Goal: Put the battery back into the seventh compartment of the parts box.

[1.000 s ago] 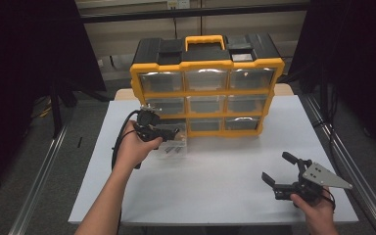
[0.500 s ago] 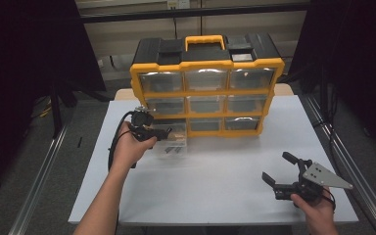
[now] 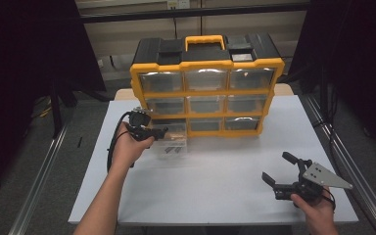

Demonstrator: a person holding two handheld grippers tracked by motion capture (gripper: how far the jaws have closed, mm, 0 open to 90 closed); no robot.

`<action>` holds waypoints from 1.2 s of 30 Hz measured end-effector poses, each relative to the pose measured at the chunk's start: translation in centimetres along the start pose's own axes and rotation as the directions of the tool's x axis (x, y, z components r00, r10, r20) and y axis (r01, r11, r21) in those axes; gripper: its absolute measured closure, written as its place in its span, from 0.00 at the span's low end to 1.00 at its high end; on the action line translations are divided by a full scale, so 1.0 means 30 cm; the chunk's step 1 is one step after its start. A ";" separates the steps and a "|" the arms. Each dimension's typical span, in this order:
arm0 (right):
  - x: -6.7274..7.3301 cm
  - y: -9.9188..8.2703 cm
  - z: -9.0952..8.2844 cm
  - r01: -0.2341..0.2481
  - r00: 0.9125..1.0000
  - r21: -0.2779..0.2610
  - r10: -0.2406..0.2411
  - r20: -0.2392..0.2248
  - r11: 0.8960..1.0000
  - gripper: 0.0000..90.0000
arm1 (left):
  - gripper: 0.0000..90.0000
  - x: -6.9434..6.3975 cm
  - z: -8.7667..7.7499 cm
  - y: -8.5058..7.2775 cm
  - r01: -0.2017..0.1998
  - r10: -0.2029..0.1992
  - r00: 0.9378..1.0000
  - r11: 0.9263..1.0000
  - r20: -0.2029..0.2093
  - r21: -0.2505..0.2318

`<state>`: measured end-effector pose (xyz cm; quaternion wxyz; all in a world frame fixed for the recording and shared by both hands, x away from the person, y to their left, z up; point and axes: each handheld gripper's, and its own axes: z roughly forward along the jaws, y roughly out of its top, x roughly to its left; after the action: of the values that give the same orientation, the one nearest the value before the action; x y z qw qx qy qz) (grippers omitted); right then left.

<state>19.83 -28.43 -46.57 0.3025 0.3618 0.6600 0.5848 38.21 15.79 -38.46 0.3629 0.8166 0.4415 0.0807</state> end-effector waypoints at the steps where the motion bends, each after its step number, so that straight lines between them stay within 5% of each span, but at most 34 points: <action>1: 0.000 0.000 0.000 0.001 1.000 0.002 -0.001 -0.003 1.000 0.02 | 0.82 0.000 -0.005 -0.002 -0.005 0.005 1.000 1.000 0.000 -0.001; 11: 0.001 0.001 0.002 0.004 1.000 0.002 -0.004 -0.004 1.000 0.02 | 0.57 -0.028 -0.016 -0.010 0.004 0.002 0.997 0.998 0.072 -0.070; 20: 0.003 0.004 0.011 0.007 1.000 -0.001 -0.007 -0.011 1.000 0.02 | 0.44 -0.038 -0.040 -0.033 -0.042 0.051 0.993 0.995 0.102 -0.085; 36: 0.005 0.002 0.012 -0.001 1.000 0.003 0.001 -0.005 1.000 0.02 | 0.26 -0.028 -0.096 -0.096 -0.029 0.058 0.989 0.979 0.138 -0.203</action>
<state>20.04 -28.10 -46.55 0.2998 0.3610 0.6615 0.5850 34.49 17.63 -38.12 0.4723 0.7890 0.3860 0.0736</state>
